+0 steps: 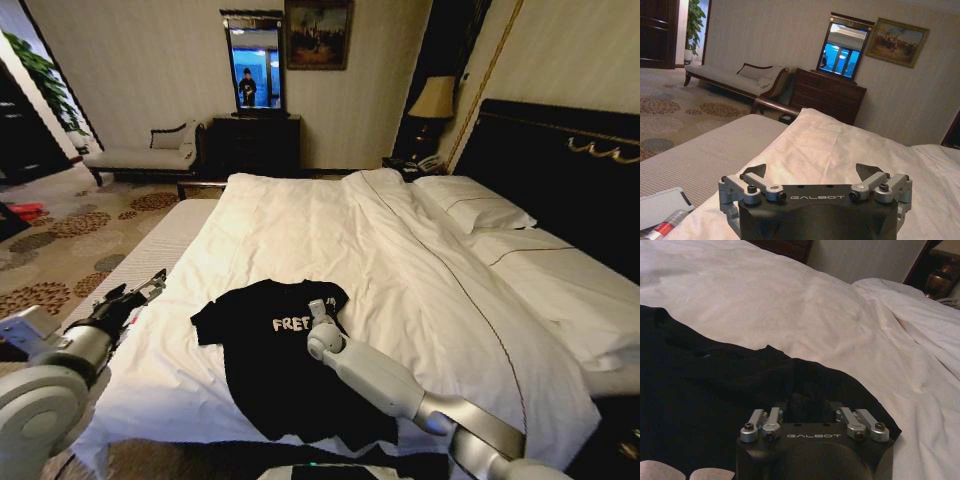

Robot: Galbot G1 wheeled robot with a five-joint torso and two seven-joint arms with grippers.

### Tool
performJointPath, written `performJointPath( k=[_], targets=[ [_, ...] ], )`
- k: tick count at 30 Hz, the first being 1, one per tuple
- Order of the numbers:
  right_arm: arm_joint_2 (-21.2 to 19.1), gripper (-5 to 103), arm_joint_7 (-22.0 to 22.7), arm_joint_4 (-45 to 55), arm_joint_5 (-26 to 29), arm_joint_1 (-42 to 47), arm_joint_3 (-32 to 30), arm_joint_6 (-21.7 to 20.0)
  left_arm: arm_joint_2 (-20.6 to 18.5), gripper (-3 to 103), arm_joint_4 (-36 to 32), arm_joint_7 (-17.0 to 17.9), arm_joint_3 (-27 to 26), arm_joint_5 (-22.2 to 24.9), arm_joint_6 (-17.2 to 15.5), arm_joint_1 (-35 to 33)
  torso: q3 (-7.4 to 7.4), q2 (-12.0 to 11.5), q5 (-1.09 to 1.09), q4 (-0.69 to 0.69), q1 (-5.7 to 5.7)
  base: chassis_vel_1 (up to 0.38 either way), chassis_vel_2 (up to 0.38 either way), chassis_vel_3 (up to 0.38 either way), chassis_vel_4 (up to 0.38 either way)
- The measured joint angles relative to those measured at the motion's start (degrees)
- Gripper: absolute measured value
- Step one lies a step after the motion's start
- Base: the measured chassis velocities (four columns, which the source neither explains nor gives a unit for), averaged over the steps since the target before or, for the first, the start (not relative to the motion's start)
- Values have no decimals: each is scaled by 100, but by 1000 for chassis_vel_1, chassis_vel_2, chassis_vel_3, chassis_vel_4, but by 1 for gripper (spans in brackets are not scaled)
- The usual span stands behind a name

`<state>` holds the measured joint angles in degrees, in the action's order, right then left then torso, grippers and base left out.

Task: Fold the clothes on the bed.

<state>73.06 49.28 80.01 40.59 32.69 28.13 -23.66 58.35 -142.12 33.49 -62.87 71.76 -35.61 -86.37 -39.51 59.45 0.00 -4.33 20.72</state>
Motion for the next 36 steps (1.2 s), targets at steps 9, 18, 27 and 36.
performJointPath(
  k=[9, 18, 27, 36],
  targets=[
    [29, 8, -22, -19, -9, -2, 20, 15, -33, 100, 13, 1, -12, -4, 0, 5, 0, 0, 0, 0, 0, 0, 0, 0, 0],
    [55, 0, -74, -78, -58, -21, 79, 91, -46, 100, 24, 2, -45, -8, 5, -10, 0, 0, 0, 0, 0, 0, 0, 0, 0],
    [57, 0, -643, 224, -180, -15, 114, 911, -73, 100, 78, 3, -86, -9, 13, 10, 0, 0, 0, 0, 0, 0, 0, 0, 0],
    [103, 0, -903, 254, -639, 93, 476, 1255, -65, 100, 111, 3, -69, -28, 17, 14, 0, 0, 0, 0, 0, 0, 0, 0, 0]
  ],
)
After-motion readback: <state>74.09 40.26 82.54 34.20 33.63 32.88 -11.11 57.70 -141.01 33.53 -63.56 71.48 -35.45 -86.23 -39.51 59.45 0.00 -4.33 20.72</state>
